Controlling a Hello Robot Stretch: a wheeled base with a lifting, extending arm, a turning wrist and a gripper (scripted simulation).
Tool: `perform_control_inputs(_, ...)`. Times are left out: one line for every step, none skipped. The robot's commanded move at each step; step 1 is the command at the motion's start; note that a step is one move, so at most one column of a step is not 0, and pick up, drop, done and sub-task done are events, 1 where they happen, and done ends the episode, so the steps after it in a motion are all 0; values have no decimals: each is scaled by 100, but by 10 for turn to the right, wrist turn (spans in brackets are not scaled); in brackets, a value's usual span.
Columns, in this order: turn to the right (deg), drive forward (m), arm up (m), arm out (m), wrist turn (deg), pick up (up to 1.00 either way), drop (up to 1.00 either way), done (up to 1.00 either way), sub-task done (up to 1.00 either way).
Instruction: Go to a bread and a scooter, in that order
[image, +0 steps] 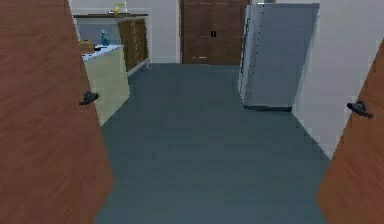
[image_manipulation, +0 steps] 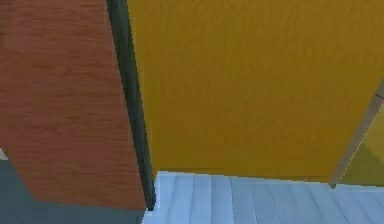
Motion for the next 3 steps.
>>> perform_control_inputs(0, 100, 0, 0, 0, 0, 0, 0, 0)
perform_control_inputs(-60, 0, 0, 0, 0, 0, 0, 0, 0)
perform_control_inputs(0, 50, 0, 0, 0, 0, 0, 0, 0)
